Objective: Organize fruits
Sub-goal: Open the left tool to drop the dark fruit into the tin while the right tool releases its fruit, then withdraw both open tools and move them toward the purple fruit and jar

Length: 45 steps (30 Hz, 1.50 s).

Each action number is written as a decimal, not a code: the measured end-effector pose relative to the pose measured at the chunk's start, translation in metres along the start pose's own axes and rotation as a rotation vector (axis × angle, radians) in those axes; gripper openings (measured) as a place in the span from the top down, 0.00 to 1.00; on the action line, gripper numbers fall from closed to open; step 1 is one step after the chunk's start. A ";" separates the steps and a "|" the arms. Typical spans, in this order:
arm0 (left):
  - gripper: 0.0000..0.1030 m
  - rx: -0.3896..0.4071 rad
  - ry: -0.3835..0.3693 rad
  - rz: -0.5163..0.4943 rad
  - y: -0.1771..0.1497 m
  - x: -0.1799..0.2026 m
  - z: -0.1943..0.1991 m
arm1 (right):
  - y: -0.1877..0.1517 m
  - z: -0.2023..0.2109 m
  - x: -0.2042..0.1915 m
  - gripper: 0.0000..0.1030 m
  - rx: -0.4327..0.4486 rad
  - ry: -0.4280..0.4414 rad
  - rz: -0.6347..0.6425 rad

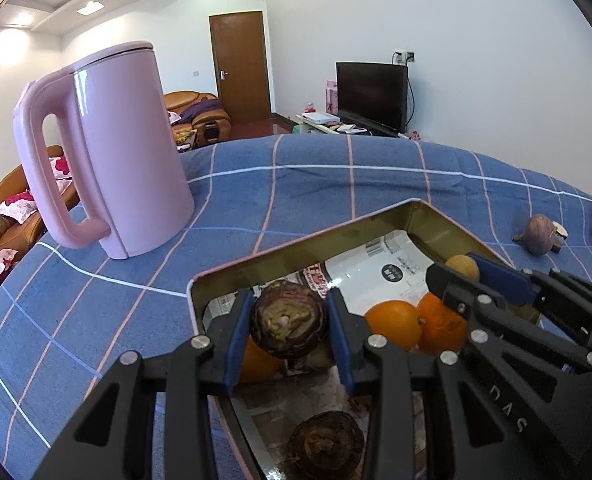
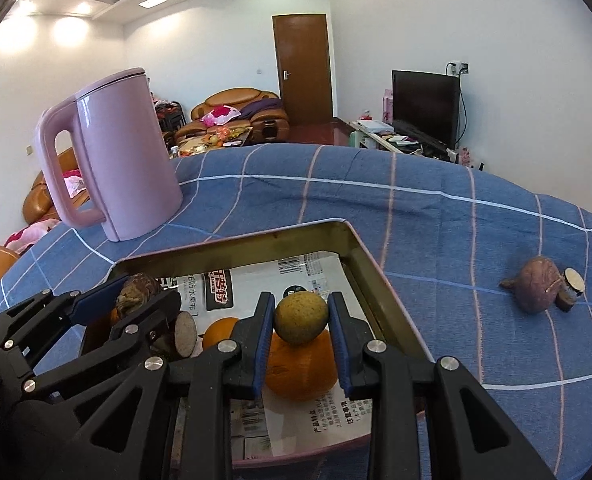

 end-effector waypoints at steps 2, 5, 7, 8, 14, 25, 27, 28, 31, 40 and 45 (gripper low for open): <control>0.62 0.000 0.001 0.001 0.000 0.000 0.000 | 0.000 -0.001 0.000 0.71 -0.004 0.006 -0.004; 0.62 0.000 -0.004 0.007 0.000 -0.001 0.000 | 0.000 -0.001 0.000 0.71 -0.011 0.022 -0.010; 0.62 0.000 -0.011 0.010 0.000 0.000 0.000 | -0.001 -0.001 0.001 0.71 -0.014 0.042 -0.020; 0.62 0.001 -0.018 0.014 0.001 0.000 0.000 | -0.001 0.001 0.003 0.71 -0.011 0.053 -0.028; 0.58 0.031 -0.031 0.019 0.003 0.001 0.005 | -0.002 0.016 0.008 0.67 0.040 0.108 -0.066; 0.01 0.163 -0.052 0.062 0.013 0.000 0.027 | 0.003 0.066 0.047 0.40 0.278 -0.074 -0.183; 0.00 0.193 -0.049 0.041 0.014 0.004 0.032 | 0.004 0.077 0.052 0.40 0.326 -0.157 -0.173; 0.00 0.202 -0.044 0.031 0.014 0.006 0.033 | 0.004 0.082 0.054 0.39 0.349 -0.196 -0.169; 0.00 0.221 -0.036 0.004 0.014 0.013 0.035 | 0.003 0.093 0.060 0.39 0.395 -0.275 -0.172; 0.00 0.239 -0.036 -0.033 0.011 0.021 0.040 | -0.004 0.108 0.072 0.39 0.417 -0.328 -0.209; 0.00 0.241 -0.044 -0.053 0.009 0.029 0.044 | -0.009 0.115 0.079 0.39 0.417 -0.352 -0.239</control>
Point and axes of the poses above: each gripper's, at about its wrist camera, not at the fingertips, and z roughly against the way its jaws point, x to its right, y to its top, the point moved 6 cm from there along -z, roughly the way its jaws point, and after that the axes turned 3 degrees about -y, right-handed, at the moved point
